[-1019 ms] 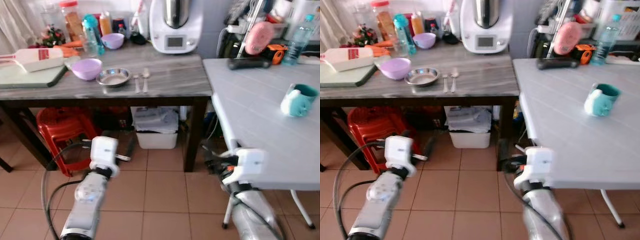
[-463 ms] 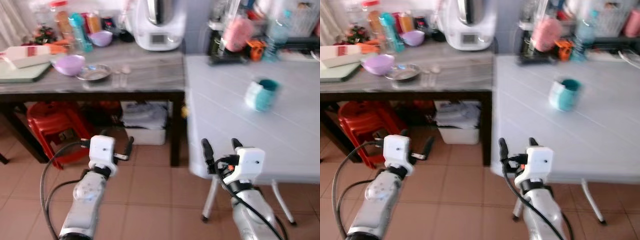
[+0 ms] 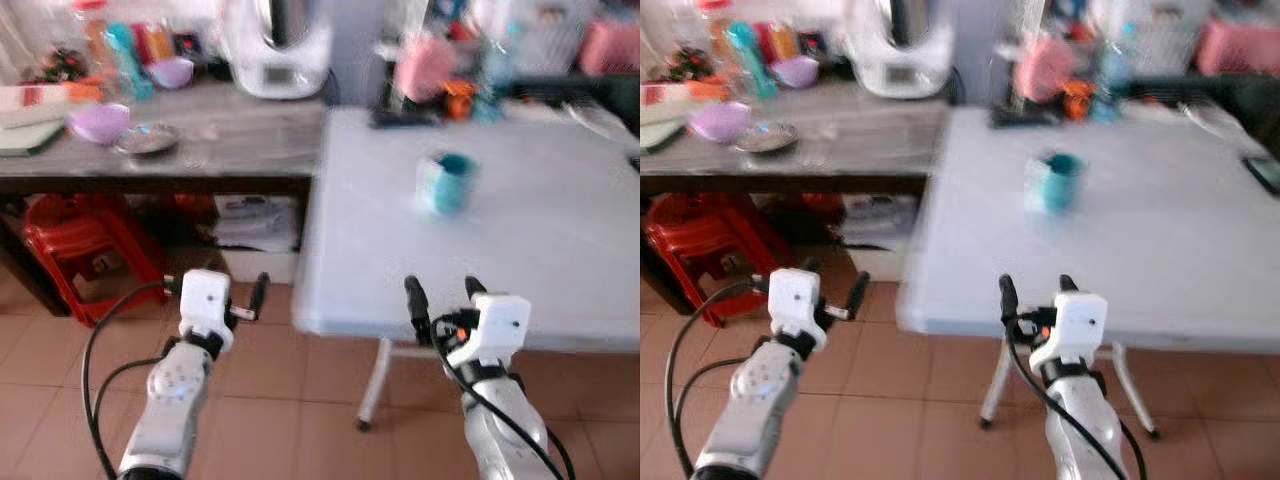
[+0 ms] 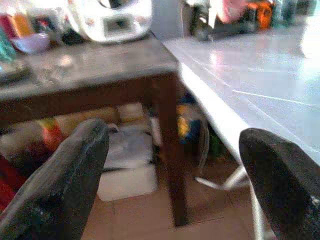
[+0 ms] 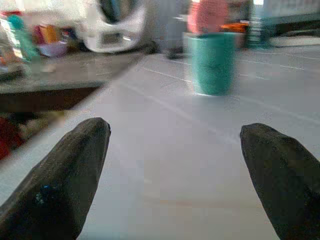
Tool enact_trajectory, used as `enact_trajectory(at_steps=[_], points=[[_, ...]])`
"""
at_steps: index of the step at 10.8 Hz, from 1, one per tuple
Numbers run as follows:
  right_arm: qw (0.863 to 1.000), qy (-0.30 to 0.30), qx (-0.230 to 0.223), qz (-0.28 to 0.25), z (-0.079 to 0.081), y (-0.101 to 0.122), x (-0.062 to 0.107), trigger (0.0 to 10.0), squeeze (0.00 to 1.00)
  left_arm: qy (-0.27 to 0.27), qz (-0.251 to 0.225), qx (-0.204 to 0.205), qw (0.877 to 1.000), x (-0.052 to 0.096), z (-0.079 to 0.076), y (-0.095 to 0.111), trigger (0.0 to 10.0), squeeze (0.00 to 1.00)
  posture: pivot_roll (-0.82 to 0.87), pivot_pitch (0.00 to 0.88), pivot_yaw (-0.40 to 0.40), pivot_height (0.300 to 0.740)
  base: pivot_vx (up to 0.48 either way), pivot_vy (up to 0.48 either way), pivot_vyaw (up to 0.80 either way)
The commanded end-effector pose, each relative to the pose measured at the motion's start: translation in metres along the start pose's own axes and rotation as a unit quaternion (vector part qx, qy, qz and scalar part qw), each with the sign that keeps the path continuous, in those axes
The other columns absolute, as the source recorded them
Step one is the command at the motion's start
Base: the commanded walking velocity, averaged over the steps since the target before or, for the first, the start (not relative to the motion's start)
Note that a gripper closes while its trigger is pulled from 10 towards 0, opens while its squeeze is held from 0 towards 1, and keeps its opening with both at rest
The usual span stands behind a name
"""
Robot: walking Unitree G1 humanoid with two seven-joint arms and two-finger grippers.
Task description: Setting the table
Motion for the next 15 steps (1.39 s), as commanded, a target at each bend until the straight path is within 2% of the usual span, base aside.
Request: enact_trajectory(at_steps=[1, 3, 4, 5, 7, 9, 15], points=[[1.0, 0.0, -0.005, -0.009, 0.002, 0.004, -0.003, 10.0, 0.0, -0.002, -0.005, -0.008, 1.0, -0.001, 0.003, 0.005, 10.0, 0.0, 0.02, 0.0, 0.075, 0.74, 0.0, -0.465, 0.0], [1.0, 0.0, -0.005, -0.007, 0.002, 0.003, -0.003, 10.0, 0.0, -0.003, -0.004, -0.007, 1.0, -0.001, 0.003, 0.005, 10.0, 0.0, 0.02, 0.0, 0.075, 0.74, 0.0, -0.465, 0.0], [1.0, -0.002, -0.006, -0.007, 0.002, 0.002, -0.003, 10.0, 0.0, -0.017, -0.019, 0.005, 1.0, -0.001, 0.0, 0.011, 10.0, 0.0, 0.02, 0.0, 0.073, 0.74, 0.0, 0.0, 0.0], [1.0, -0.002, -0.006, -0.007, 0.002, 0.002, -0.004, 10.0, 0.0, -0.03, -0.015, -0.001, 0.999, -0.001, -0.002, 0.011, 10.0, 0.0, 0.03, 0.0, 0.072, 0.74, 0.0, 0.0, 0.0], [1.0, 0.0, -0.003, -0.01, 0.002, 0.003, -0.006, 10.0, 0.0, -0.044, -0.01, 0.019, 0.999, 0.002, -0.001, 0.009, 10.0, 0.0, 0.03, 0.0, 0.072, 0.74, 0.0, 0.0, 0.0], [1.0, 0.005, -0.001, -0.01, 0.004, 0.003, -0.007, 10.0, 0.0, -0.053, -0.012, 0.02, 0.998, 0.002, -0.001, 0.01, 10.0, 0.0, 0.03, 0.0, 0.073, 0.74, 0.292, 0.0, 0.47], [1.0, 0.0, -0.003, -0.01, 0.003, 0.002, -0.008, 10.0, 0.0, -0.082, -0.012, 0.038, 0.996, 0.004, -0.011, 0.01, 10.0, 0.0, 0.03, 0.0, 0.072, 0.74, 0.341, 0.0, 0.0]])
Point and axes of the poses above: a point about 5 cm out from each wrist's last joint towards the gripper, its own x axis pointing back from the gripper into the wrist, its own y axis along the axis of the wrist's last joint, z = x × y, the point moved 3 cm from there along -x, pointing out of the wrist towards the gripper, and after that the axes turned 8 degrees about x, right-handed, at the moved point
